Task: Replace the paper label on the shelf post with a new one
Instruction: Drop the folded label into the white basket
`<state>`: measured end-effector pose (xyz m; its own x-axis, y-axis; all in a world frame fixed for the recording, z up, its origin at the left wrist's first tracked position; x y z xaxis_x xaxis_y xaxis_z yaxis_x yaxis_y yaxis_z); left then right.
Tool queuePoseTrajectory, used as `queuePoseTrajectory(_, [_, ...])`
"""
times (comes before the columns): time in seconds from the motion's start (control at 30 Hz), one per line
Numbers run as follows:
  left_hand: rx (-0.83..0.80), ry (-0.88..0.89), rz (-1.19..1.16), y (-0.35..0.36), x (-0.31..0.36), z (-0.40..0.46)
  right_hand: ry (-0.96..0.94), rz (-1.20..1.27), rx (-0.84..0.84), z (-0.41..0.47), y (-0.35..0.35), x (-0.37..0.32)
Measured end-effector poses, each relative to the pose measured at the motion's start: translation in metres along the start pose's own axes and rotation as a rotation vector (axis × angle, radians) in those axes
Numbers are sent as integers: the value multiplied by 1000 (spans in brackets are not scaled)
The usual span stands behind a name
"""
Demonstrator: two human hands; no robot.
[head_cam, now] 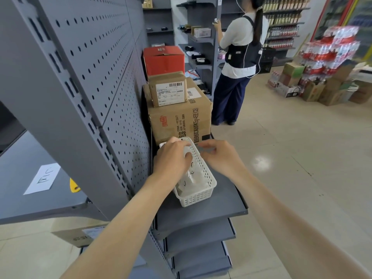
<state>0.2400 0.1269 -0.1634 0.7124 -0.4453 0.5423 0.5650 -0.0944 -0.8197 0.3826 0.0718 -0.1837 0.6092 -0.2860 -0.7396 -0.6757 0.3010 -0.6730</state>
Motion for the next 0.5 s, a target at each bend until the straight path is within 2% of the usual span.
queuePoseTrajectory(0.17, [74,67,-47,-27,18,-18,-88,61,82,-17,-17,-25])
queuePoseTrajectory(0.3, [81,209,-151,-54,40,-51,-195,174,216,-47,-39,-59])
queuePoseTrajectory(0.5, [283,413,-268,-126,51,-118,-334,291,380,-117,-59,-120])
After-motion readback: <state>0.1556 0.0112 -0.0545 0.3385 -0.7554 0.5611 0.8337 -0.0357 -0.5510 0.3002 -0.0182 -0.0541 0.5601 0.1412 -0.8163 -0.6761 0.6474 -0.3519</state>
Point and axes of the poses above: each hand's wrist, its own z-axis towards the middle knuckle, its own y-axis out of the palm, x = y × z, the point moved 7 cm from there along z, towards the middle knuckle, and after that the axes turned 6 degrees about -z, right-handed, at the moved point
